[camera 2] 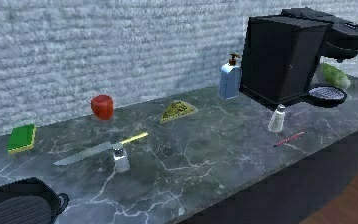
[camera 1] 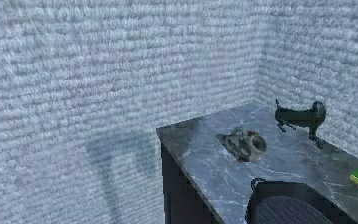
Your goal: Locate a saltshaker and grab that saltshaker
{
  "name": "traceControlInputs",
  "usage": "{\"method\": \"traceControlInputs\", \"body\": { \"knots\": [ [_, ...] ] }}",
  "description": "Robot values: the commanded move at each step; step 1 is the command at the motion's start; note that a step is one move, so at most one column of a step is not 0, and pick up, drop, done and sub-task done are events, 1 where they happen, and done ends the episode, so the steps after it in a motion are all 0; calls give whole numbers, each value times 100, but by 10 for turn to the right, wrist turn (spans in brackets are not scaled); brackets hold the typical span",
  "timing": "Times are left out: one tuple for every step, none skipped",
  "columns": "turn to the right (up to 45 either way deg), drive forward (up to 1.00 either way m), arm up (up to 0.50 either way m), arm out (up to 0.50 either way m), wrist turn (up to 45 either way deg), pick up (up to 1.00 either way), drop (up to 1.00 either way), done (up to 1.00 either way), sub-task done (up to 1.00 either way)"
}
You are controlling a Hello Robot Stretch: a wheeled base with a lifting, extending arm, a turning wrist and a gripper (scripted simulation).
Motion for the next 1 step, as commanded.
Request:
{"method": "traceControlInputs", "body": {
  "knots": [
    [-120,0,0,0,0,0,0,0,0]
  ]
}}
